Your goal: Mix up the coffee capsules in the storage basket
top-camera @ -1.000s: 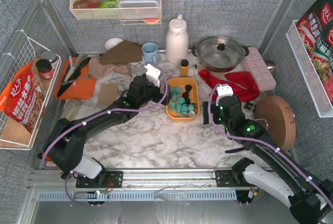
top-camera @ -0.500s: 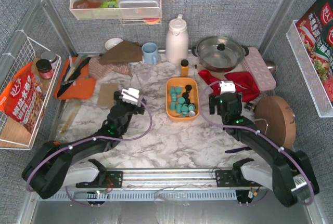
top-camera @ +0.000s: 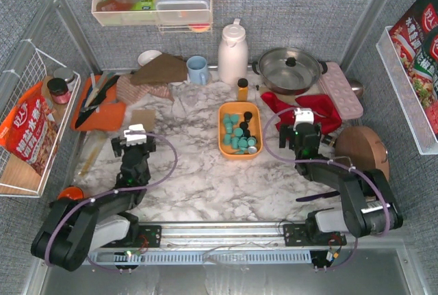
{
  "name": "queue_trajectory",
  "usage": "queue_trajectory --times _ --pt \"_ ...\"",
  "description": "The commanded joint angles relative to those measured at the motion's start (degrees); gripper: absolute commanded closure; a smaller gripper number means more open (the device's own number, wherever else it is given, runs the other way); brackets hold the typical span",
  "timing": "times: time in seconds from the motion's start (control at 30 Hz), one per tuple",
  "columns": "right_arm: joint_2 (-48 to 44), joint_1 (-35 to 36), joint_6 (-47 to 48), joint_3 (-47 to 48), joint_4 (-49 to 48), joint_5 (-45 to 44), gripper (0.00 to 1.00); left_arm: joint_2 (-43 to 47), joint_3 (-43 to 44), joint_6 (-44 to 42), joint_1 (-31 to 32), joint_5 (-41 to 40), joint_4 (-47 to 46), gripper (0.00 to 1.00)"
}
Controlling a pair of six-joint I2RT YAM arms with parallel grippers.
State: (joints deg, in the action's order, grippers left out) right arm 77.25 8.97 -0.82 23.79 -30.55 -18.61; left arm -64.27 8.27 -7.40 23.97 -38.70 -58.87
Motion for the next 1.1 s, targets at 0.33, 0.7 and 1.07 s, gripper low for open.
queue_trajectory --times 0.33,0.7,1.07 --pt "9.6 -4.47 1.79 -9.42 -32.13 9.67 0.01 -12.15 -1.39 6.88 -10.63 8.42 -16.74 0.0" --pt "9.31 -8.44 -0.84 -6.48 -25.82 15.59 0.01 -29.52 -5.84 5.11 -20.03 23.29 -43.8 0.0" --pt "9.4 -10.03 0.59 -4.97 -23.37 24.07 0.01 -26.23 3.79 13.91 -24.28 14.37 -22.15 0.01"
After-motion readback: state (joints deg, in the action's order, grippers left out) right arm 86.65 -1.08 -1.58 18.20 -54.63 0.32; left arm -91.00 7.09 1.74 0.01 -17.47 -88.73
